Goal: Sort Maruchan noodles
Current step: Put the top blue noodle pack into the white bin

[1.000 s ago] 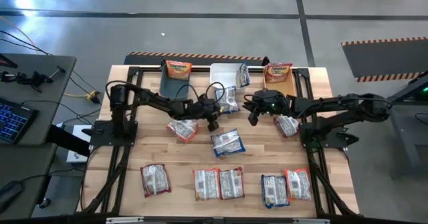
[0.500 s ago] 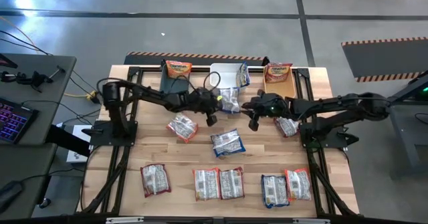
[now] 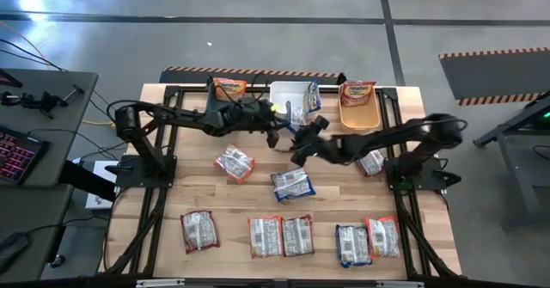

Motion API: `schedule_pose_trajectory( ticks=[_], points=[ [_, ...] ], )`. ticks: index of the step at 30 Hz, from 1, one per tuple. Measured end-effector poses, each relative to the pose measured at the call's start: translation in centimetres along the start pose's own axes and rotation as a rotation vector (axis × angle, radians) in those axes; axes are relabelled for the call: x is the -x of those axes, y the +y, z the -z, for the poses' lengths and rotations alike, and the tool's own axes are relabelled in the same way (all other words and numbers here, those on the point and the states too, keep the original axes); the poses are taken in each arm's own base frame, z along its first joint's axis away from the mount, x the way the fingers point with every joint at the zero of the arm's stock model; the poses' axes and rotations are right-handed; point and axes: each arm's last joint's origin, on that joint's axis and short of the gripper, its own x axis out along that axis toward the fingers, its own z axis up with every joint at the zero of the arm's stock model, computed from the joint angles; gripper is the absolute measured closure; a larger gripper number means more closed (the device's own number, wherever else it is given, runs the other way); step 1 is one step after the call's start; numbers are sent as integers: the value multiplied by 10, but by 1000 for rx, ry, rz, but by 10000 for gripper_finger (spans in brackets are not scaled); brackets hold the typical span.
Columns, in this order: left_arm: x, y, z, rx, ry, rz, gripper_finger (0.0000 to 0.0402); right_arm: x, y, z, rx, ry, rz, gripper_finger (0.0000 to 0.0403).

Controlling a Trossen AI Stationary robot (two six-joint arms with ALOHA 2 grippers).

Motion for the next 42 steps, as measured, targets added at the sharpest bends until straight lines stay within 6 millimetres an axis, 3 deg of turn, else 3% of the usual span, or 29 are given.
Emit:
schedule_pose_trajectory(
  ticks=[5,9,13,17,23,26,34,42],
  points=[
    [0,-1,-5,11,-55,12,401,-23,26,-3,-21,-10,258,157],
    [0,-2,-5,9,-53,33,401,-36,36,-5,11,-23,441,157],
    [0,-2,-5,0,-51,50,401,-45,38,-6,29,3,417,173],
    [0,-1,-6,-18,-51,59,401,-47,35,-5,12,19,397,231],
    [2,5,-7,-45,-50,42,401,-45,34,-6,28,28,400,348],
    [10,11,-14,-83,-43,17,398,-40,30,-9,29,28,401,386],
    [52,33,-45,-172,-66,-89,347,-18,13,-26,-30,4,391,389],
    [73,71,-61,-163,-133,-184,316,-2,-10,-25,-226,-72,494,388]
  ],
)
